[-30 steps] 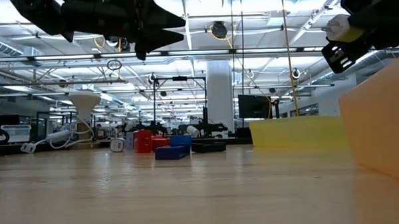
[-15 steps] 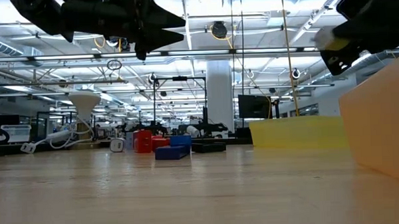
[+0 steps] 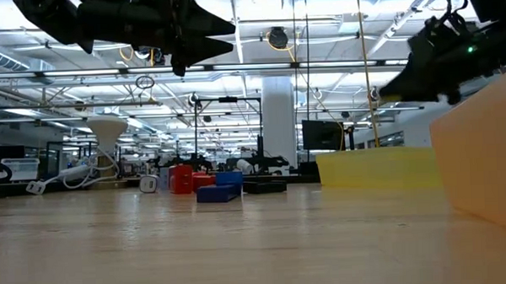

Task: Pick & Place Office items
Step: Put the green charger adapter into the yellow bin

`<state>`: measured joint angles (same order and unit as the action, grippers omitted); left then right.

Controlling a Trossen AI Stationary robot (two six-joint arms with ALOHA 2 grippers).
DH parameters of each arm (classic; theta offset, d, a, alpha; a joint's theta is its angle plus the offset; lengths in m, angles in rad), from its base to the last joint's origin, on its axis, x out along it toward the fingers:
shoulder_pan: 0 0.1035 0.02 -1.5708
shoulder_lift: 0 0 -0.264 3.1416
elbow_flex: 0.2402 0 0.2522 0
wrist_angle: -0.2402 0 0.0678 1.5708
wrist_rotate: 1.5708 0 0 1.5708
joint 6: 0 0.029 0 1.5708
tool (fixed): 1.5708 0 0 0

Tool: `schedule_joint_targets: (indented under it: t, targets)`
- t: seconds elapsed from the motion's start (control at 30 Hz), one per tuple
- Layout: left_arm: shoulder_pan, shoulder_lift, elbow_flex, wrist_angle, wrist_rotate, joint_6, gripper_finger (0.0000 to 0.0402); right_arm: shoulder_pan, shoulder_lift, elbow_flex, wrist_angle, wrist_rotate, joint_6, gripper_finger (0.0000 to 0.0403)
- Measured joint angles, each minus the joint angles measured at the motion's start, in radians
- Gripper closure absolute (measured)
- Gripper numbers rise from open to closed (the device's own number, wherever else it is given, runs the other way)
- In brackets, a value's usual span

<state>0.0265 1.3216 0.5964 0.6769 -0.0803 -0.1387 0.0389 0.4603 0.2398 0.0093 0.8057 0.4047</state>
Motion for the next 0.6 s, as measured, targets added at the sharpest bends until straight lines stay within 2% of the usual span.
schedule_joint_targets:
  t: [0.07, 0.13, 0.5, 0.6]
  targets:
    - [0.0, 0.0, 0.0, 0.0, 0.0, 0.0, 0.0194, -0.01, 0.0, 0.0, -0.047, 0.128, 0.002, 0.0276]
    - [0.0, 0.0, 0.0, 0.0, 0.0, 0.0, 0.0195, -0.018, 0.0, -0.001, -0.093, 0.186, 0.002, 0.0276]
    - [0.0, 0.0, 0.0, 0.0, 0.0, 0.0, 0.0195, -0.034, 0.002, -0.001, -0.11, 0.185, 0.002, 0.0277]
    - [0.0, 0.0, 0.0, 0.011, 0.0, 0.0, 0.0195, -0.07, 0.012, -0.001, -0.076, 0.162, -0.014, 0.0277]
